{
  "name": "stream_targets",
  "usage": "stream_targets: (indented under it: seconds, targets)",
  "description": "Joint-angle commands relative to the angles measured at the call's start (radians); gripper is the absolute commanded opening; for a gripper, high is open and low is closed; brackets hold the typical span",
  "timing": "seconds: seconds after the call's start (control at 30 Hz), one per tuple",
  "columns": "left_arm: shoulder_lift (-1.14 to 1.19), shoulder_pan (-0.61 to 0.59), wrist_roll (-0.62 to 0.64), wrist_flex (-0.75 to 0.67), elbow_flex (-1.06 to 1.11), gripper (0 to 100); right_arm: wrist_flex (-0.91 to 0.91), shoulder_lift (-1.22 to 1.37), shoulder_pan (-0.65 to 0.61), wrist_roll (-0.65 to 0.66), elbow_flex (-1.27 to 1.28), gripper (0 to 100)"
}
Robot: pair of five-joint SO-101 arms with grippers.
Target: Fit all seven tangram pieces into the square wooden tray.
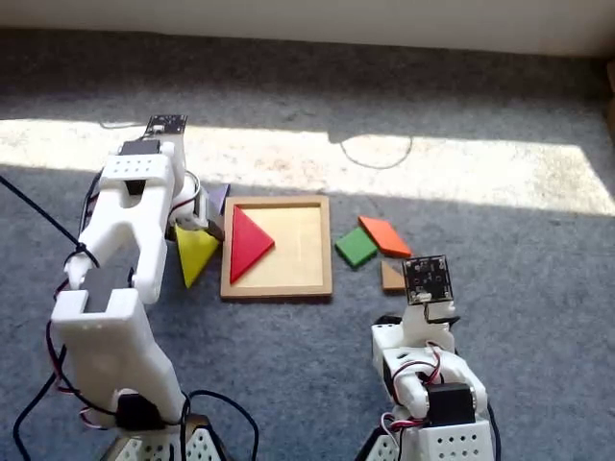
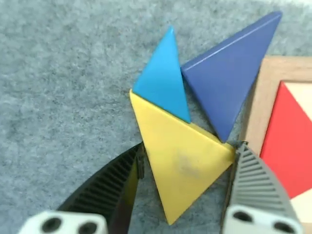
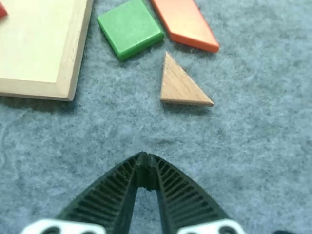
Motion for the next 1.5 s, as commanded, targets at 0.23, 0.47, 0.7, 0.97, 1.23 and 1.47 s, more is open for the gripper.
stream_targets:
  seconds: [0.23,0.47,0.7,0.97,1.23,1.47]
  targets:
    - [0.001,-0.073,-0.100,0.052,-0.028,27,0.004,-0.013,0.012,0.008,0.093,0.9]
    - [0.007,-0.035,-0.221,0.058,-0.027,27,0.004,-0.013,0.012,0.008,0.093,0.9]
    - [0.010,-0.010,-0.247,0.058,-0.021,27,0.004,-0.013,0.012,0.008,0.093,0.9]
    - [0.028,0.038,-0.304,0.051,-0.007,16,0.004,-0.013,0.012,0.008,0.093,0.9]
    - [0.097,0.027,-0.305,0.153,-0.124,9,0.004,-0.013,0.012,0.008,0.093,0.9]
    - [0.096,0.002,-0.299,0.224,-0.213,9,0.004,-0.013,0.012,0.008,0.093,0.9]
